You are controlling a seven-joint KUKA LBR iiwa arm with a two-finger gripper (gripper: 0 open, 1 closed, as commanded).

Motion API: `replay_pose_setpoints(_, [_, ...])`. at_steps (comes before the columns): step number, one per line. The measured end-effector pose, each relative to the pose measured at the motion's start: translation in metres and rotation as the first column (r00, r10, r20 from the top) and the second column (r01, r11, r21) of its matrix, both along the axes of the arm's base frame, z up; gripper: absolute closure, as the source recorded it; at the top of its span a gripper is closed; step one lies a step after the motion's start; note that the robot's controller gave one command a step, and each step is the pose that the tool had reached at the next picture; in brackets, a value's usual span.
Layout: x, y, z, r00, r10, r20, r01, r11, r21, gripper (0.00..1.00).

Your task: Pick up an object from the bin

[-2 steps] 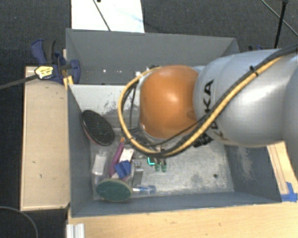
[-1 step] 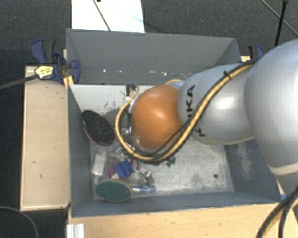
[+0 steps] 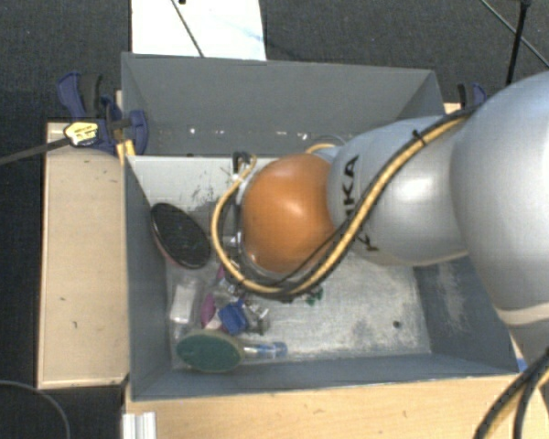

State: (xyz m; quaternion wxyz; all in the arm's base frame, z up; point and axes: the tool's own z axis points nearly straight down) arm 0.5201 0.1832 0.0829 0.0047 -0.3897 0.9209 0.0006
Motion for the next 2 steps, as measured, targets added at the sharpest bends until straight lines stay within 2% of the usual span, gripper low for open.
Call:
replay_pose_setpoints(1, [0.009,0.015,0.109,1.000,0.005,0.002,-0.005,1.000,0.000,1.00])
replay_pose_setpoints(2, [0.001,0.024,0.224,0.966,0.257,0.002,-0.257,0.966,-0.002,1.00])
